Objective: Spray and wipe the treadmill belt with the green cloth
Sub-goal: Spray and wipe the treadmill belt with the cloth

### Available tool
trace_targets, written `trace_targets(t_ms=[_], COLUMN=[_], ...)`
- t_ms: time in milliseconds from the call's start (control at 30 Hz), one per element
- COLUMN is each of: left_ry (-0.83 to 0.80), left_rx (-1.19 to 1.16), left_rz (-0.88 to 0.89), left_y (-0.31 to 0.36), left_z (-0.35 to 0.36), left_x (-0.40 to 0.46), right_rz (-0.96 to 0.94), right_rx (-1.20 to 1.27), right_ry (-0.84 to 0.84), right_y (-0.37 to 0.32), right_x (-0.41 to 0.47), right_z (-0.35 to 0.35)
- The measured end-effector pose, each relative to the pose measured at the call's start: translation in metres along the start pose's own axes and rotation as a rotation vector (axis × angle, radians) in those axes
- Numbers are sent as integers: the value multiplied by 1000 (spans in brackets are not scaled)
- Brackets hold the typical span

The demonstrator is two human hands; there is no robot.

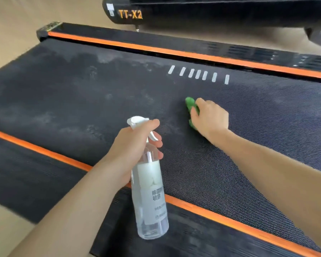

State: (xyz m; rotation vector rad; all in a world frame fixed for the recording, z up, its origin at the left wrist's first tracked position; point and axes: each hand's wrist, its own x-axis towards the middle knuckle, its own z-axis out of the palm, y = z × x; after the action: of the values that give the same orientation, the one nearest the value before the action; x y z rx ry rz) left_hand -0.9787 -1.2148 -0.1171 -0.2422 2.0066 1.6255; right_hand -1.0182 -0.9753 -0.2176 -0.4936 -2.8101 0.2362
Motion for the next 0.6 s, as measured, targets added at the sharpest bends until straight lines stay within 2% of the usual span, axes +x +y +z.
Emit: trace_targets(t_ms=[167,300,367,467,500,600], left_ry=[-36,-55,-72,-89,-90,-75], left_rx=[-55,-100,-107,-134,-146,-152], left_rz=[-43,-63,-67,-72,-72,-55], left_y=[-4,-8,-8,-7,-6,-2], left_z=[-6,-8,-8,-16,-19,-30], left_x=[4,13,16,15,15,16], right_rz=[-491,-691,-562,-156,-83,-39], right_rx=[270,190,132,21,-11,20], right_ry=[-189,-134,-44,4,-6,19], right_y=[-44,-34,-32,-43,-48,-61], right_x=[-123,-99,-60,7,19,10], right_z=[-28,-16,-4,14,17,19])
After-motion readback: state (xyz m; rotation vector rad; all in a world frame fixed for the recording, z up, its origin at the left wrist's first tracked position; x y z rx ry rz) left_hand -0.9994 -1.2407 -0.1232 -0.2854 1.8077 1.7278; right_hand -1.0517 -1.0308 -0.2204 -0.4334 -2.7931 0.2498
